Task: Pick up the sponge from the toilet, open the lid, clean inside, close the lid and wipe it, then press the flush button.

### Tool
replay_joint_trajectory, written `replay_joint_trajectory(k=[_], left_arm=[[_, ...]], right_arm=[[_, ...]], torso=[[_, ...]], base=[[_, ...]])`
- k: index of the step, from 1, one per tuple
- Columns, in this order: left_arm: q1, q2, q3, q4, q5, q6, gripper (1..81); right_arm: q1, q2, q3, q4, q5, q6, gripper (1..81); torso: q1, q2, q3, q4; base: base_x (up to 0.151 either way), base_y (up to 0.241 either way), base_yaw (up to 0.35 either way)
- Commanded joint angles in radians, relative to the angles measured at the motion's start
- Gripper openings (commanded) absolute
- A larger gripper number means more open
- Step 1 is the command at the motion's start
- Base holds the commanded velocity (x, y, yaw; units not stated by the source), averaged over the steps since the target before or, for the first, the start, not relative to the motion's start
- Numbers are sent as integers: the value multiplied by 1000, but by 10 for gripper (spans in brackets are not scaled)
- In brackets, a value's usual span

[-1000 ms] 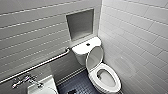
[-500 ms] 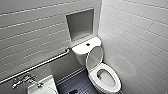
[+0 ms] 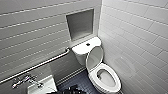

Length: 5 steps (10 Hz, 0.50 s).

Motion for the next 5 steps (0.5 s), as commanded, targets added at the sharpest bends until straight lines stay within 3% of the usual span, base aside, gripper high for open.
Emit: replay_joint_trajectory(k=[1, 5], left_arm=[[-126, -9, 24, -20, 58, -14, 811], [-131, -11, 32, -20, 57, -17, 811]], right_arm=[[1, -21, 31, -10, -76, 2, 10], [-1, -23, 48, -13, -76, 1, 10]], torso=[[0, 0, 0, 0], [0, 0, 0, 0]], base=[[0, 0, 0], [0, 0, 0]])
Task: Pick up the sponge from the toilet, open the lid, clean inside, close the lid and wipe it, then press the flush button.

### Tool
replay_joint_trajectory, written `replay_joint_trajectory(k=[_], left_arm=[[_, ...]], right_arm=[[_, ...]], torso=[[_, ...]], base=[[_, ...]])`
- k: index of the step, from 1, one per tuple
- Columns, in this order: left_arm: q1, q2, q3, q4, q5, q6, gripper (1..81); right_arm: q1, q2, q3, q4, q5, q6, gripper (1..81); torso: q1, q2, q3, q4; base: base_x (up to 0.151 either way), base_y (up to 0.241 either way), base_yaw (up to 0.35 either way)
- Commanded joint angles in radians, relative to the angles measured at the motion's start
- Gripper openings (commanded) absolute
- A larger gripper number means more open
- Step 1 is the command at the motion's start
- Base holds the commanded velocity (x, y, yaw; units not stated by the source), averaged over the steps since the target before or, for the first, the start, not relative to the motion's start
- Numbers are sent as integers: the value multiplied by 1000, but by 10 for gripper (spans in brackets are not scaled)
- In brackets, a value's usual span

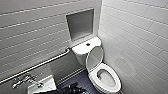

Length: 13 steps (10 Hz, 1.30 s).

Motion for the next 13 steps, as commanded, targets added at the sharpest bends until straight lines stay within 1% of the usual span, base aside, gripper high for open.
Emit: replay_joint_trajectory(k=[1, 3, 7, 13], left_arm=[[-108, -12, 32, -19, 57, 0, 811], [-114, -18, 42, -19, 57, -2, 811], [-117, -41, 70, -19, 57, -3, 811], [-120, -44, 76, -19, 55, -3, 811]], right_arm=[[-2, -24, 29, -13, -80, 1, 10], [-4, -26, 36, -13, -81, 1, 10], [-8, -26, 38, -14, -80, 1, 10], [-16, -29, 38, -14, -80, 1, 10]], torso=[[0, 0, 0, 0], [0, 0, 0, 0], [-1, 0, 0, 0], [0, 1, 0, 0]], base=[[0, 0, 0], [0, 0, 0], [70, 0, 0], [78, 0, 0]])
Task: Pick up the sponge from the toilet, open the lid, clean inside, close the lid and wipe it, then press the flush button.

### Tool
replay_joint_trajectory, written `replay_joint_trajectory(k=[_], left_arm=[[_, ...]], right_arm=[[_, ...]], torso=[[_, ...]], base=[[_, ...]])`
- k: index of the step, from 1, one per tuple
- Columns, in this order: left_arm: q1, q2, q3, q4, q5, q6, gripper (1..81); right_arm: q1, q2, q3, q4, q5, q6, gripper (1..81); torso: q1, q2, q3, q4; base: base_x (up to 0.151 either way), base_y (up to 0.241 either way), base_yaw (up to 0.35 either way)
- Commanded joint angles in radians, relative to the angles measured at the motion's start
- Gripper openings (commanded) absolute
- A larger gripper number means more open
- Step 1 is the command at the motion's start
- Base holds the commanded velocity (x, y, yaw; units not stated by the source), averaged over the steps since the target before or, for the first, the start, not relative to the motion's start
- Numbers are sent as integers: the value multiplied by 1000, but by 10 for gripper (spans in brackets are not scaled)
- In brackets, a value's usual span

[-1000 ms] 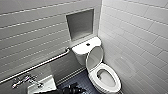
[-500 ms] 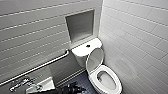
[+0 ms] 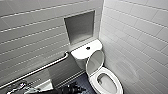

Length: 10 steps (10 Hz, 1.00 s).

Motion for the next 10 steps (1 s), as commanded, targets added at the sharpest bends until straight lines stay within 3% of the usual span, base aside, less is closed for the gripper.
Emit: replay_joint_trajectory(k=[1, 4, 8, 10], left_arm=[[-110, -13, 33, -17, 56, 1, 811], [-128, -10, 25, -17, 13, -26, 811], [-232, -4, -53, -15, -126, -272, 811], [-289, 6, -104, -15, -146, -347, 811]], right_arm=[[-5, -24, 25, -11, -87, 1, 10], [-5, -24, 28, -9, -84, 1, 10], [-9, -94, 146, -6, -57, 3, 10], [-12, -114, 179, -5, -55, 3, 10]], torso=[[0, 0, 0, 0], [1, 0, 0, 0], [0, 0, 0, 0], [1, 0, 0, 0]], base=[[0, 0, 0], [0, 0, 0], [0, 0, 0], [0, 0, 0]])
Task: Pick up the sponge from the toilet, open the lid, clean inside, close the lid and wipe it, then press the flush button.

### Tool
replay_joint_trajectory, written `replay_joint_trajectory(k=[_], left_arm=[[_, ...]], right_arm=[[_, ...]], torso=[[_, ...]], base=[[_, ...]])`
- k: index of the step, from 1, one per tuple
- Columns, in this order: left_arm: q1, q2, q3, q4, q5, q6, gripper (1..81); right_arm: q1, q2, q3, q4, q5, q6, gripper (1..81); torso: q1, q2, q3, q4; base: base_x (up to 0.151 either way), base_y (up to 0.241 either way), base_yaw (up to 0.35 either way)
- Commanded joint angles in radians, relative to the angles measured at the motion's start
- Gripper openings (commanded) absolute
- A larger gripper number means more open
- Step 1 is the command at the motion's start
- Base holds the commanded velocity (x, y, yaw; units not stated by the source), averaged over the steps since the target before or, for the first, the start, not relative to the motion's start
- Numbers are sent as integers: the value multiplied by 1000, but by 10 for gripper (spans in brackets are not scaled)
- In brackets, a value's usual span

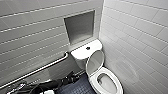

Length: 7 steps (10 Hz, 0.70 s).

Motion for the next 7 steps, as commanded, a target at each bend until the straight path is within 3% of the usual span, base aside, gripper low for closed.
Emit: replay_joint_trajectory(k=[1, 7], left_arm=[[-199, 4, -41, -11, 7, -50, 811], [-311, 214, -325, -5, 24, -77, 811]], right_arm=[[-6, -38, 50, -5, -69, 3, 10], [-23, -52, 107, -5, -33, 3, 10]], torso=[[0, 0, 0, 0], [0, 0, 0, 0]], base=[[0, 0, 0], [0, 0, 0]])
